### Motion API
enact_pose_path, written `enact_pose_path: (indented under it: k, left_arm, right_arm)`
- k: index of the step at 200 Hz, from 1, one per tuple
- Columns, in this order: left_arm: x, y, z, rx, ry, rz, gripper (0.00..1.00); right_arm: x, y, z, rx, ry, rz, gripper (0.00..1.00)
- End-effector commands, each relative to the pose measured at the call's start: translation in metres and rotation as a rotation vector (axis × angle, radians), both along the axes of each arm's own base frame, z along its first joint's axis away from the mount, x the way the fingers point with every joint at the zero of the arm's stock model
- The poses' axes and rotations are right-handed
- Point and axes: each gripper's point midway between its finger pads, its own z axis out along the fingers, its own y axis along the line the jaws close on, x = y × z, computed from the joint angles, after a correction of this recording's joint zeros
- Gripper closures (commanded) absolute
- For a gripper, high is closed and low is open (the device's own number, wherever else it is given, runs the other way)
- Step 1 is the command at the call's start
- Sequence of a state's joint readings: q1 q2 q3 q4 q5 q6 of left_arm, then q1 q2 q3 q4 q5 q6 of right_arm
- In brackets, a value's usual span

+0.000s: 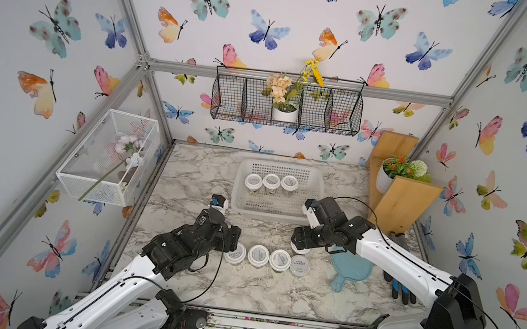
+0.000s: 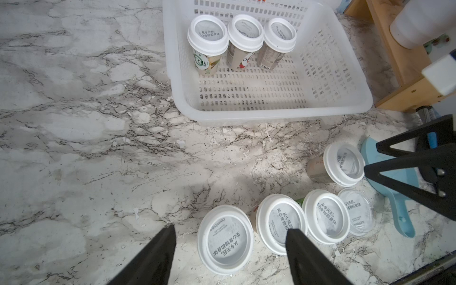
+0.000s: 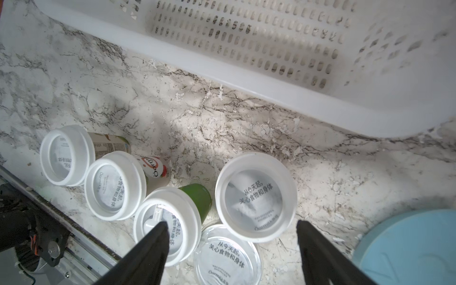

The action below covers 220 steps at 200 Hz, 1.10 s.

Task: Put the yogurt in the basket
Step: Pick up the yogurt from the center of the board.

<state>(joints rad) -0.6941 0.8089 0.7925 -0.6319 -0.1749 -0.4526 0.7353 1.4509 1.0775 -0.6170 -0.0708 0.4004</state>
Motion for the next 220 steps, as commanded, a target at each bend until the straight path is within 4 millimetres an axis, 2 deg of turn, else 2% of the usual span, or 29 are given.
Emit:
enact_pose_path:
  k: [1, 138, 180, 220]
  left_arm:
    - [-0.003, -0.005, 0.0, -0.014, 0.008, -0.032, 0.24]
    - [-0.003, -0.006, 0.0, -0.019, 0.006, -0.036, 0.24]
    - [-0.004, -0.006, 0.001, -0.021, 0.005, -0.037, 0.25]
    - [-0.004, -0.006, 0.001, -0.021, 0.006, -0.037, 0.25]
  right_arm:
    - [0.002, -0.01, -0.006, -0.088, -0.006, -0.03, 0.14]
    - [0.005, -0.007, -0.026, -0.221, 0.001, -0.017, 0.13]
    - [0.004, -0.005, -0.031, -0.236, 0.008, -0.012, 0.18]
    - [0.003, -0.005, -0.034, -0.249, 0.007, -0.009, 0.19]
